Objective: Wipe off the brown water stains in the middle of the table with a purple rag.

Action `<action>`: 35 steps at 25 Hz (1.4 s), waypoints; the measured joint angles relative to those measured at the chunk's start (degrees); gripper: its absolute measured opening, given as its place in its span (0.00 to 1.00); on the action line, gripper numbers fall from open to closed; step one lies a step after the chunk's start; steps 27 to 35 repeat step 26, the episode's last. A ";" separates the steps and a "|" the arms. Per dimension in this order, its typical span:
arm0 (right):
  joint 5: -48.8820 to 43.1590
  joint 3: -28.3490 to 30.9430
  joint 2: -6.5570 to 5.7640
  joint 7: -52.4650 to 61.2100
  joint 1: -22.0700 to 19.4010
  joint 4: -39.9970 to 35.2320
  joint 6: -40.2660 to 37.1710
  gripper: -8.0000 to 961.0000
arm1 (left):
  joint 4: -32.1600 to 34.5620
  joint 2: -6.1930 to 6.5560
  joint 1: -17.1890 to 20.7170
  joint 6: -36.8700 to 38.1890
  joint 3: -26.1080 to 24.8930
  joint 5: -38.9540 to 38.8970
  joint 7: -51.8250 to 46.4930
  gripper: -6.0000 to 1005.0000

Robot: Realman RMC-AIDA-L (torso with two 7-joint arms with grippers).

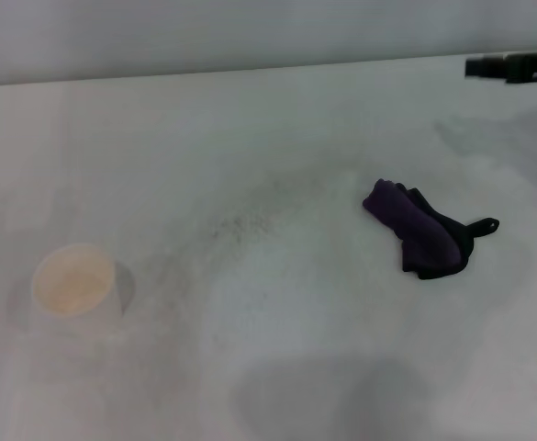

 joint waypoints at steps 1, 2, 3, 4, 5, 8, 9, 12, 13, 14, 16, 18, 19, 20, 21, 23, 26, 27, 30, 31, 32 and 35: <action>2.77 1.58 -0.03 -3.89 -0.66 1.47 -0.13 0.35 | -0.11 -0.03 -0.12 -0.03 0.00 -0.11 0.13 0.89; 6.47 3.85 -0.14 -8.50 -1.21 3.78 -0.32 0.35 | -0.21 -0.06 -0.29 -0.07 -0.01 -0.60 0.33 0.89; 9.18 5.59 -0.22 -12.13 -1.64 5.53 -0.39 0.35 | -0.28 -0.09 -0.38 -0.10 -0.02 -1.10 0.46 0.89; 12.08 7.93 -0.29 -16.32 -1.98 7.95 -0.44 0.35 | -0.41 -0.15 -0.49 -0.10 -0.03 -1.87 0.56 0.89; 14.55 10.09 -0.33 -20.20 -2.33 10.29 -0.50 0.35 | -0.70 -0.21 -0.66 -0.10 -0.03 -2.85 0.73 0.89; 22.50 15.96 -0.33 -32.86 -3.56 17.69 -1.17 0.35 | -1.83 -0.35 -1.20 -0.06 -0.03 -4.75 1.16 0.89; 24.47 17.17 -0.33 -36.12 -3.91 19.44 -1.96 0.35 | -2.40 -0.41 -1.43 0.08 0.01 -5.28 1.19 0.89; 29.42 19.53 -0.24 -45.30 -5.18 24.46 -4.71 0.35 | -3.89 -0.53 -2.14 0.29 0.27 -5.79 1.23 0.89; 31.40 20.19 -0.17 -48.72 -5.55 26.04 -5.28 0.35 | -4.34 -0.56 -2.31 0.32 0.32 -5.81 1.32 0.89; 33.94 21.05 -0.03 -53.15 -5.98 28.10 -5.69 0.35 | -4.95 -0.59 -2.44 0.33 0.34 -5.81 1.54 0.89; 38.25 22.16 0.11 -60.18 -6.43 31.91 -5.57 0.35 | -5.97 -0.59 -2.67 0.36 0.27 -5.81 2.16 0.89; 44.09 22.65 0.16 -68.52 -6.75 36.38 -4.56 0.35 | -6.82 -0.67 -2.83 0.37 0.12 -5.85 2.57 0.89; 46.63 22.68 0.20 -72.02 -6.88 38.38 -4.05 0.35 | -7.34 -0.72 -2.86 0.40 0.04 -5.88 2.67 0.89; 48.85 22.70 0.21 -75.37 -6.95 39.98 -3.54 0.35 | -7.66 -0.72 -2.86 0.41 0.04 -5.90 2.69 0.89; 50.21 22.71 0.22 -77.82 -7.09 41.07 -3.08 0.35 | -8.03 -0.73 -2.90 0.44 0.04 -5.92 2.70 0.89; 52.71 22.73 0.22 -81.63 -7.62 42.56 -2.00 0.35 | -8.45 -0.78 -2.99 0.52 0.02 -5.97 2.55 0.89; 55.63 22.76 0.21 -85.62 -8.61 44.01 -0.58 0.35 | -8.61 -0.84 -3.35 0.59 0.20 -5.99 1.56 0.89; 55.63 22.76 0.21 -85.62 -8.61 44.01 -0.58 0.35 | -8.61 -0.84 -3.35 0.59 0.20 -5.99 1.56 0.89; 55.63 22.76 0.21 -85.62 -8.61 44.01 -0.58 0.35 | -8.61 -0.84 -3.35 0.59 0.20 -5.99 1.56 0.89; 55.63 22.76 0.21 -85.62 -8.61 44.01 -0.58 0.35 | -8.61 -0.84 -3.35 0.59 0.20 -5.99 1.56 0.89; 55.63 22.76 0.21 -85.62 -8.61 44.01 -0.58 0.35 | -8.61 -0.84 -3.35 0.59 0.20 -5.99 1.56 0.89; 55.63 22.76 0.21 -85.62 -8.61 44.01 -0.58 0.35 | -8.61 -0.84 -3.35 0.59 0.20 -5.99 1.56 0.89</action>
